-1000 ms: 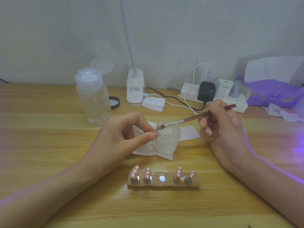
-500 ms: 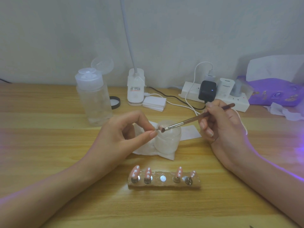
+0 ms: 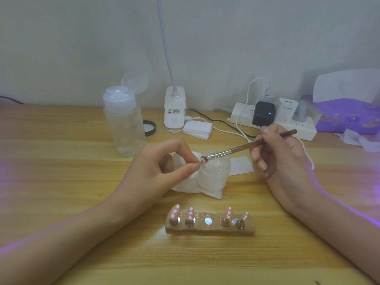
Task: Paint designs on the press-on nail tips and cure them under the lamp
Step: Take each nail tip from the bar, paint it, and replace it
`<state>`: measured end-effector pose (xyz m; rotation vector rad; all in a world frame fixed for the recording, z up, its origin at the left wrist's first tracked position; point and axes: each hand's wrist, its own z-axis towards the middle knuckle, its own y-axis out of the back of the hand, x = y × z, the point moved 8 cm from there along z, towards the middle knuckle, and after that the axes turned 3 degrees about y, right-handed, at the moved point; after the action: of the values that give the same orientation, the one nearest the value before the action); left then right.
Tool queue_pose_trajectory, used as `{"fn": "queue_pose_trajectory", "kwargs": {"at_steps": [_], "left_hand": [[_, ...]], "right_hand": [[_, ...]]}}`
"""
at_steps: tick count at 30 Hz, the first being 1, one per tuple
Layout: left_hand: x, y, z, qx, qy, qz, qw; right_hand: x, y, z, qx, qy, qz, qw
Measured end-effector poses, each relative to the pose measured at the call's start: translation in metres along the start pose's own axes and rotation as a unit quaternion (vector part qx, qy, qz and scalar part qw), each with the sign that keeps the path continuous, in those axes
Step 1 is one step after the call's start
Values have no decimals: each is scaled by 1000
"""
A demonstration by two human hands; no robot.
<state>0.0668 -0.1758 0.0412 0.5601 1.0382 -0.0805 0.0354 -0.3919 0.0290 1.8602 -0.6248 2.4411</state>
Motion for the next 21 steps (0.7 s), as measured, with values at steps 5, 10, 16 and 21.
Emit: {"fn": "queue_pose_trajectory", "kwargs": {"at_steps": [5,10,16,21], "left_hand": [[0,0,0,-3,-1,14,1000],[-3,1,-1,-9,-6,17,1000],[-2,0,0,-6,-15,21,1000],[-4,0,-1,-11,-16,23,1000]], "right_hand": [[1,4,1,-16,5,21,1000],[0,1,0,-8,-1,3,1000],[2,-3,-2,12,6,9,1000],[2,2,-1,-12,2,14,1000]]}}
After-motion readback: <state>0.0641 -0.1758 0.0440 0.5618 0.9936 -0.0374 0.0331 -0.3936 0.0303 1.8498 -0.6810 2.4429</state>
